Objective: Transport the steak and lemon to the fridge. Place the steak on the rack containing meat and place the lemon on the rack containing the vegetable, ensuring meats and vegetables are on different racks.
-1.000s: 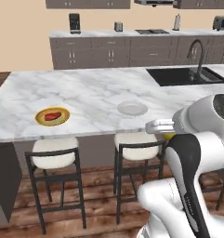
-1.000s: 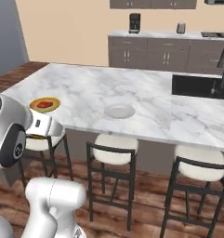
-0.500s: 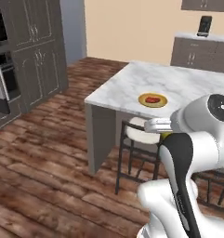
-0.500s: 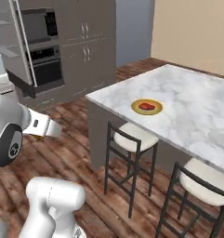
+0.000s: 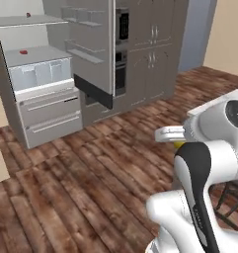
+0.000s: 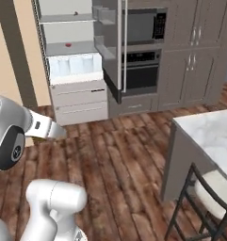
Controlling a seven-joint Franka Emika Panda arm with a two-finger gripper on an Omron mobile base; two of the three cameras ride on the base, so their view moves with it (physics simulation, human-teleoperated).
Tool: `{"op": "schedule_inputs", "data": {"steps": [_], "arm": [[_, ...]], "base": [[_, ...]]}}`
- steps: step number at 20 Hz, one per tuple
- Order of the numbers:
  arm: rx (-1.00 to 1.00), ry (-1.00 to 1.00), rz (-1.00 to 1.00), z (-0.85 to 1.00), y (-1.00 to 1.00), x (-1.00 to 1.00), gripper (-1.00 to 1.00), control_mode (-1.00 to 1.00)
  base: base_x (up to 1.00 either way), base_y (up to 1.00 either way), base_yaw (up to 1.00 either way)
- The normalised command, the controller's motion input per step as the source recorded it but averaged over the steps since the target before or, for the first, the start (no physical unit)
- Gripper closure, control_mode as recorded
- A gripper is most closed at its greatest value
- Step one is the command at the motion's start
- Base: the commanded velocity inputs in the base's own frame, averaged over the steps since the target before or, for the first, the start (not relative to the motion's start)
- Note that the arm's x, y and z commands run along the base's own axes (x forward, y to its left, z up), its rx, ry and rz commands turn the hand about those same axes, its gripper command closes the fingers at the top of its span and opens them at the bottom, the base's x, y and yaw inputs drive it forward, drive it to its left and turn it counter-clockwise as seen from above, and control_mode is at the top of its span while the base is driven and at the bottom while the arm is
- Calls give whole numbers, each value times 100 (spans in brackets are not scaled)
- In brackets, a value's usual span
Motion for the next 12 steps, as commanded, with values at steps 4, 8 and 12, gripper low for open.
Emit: {"op": "schedule_inputs", "data": {"steps": [4, 8, 12], "arm": [[0, 0, 0, 0, 0, 0, 100, 100], [0, 0, 0, 0, 0, 0, 100, 100], [0, 0, 0, 0, 0, 0, 100, 100]], "base": [[100, 71, 40], [100, 33, 17], [100, 4, 0]]}}
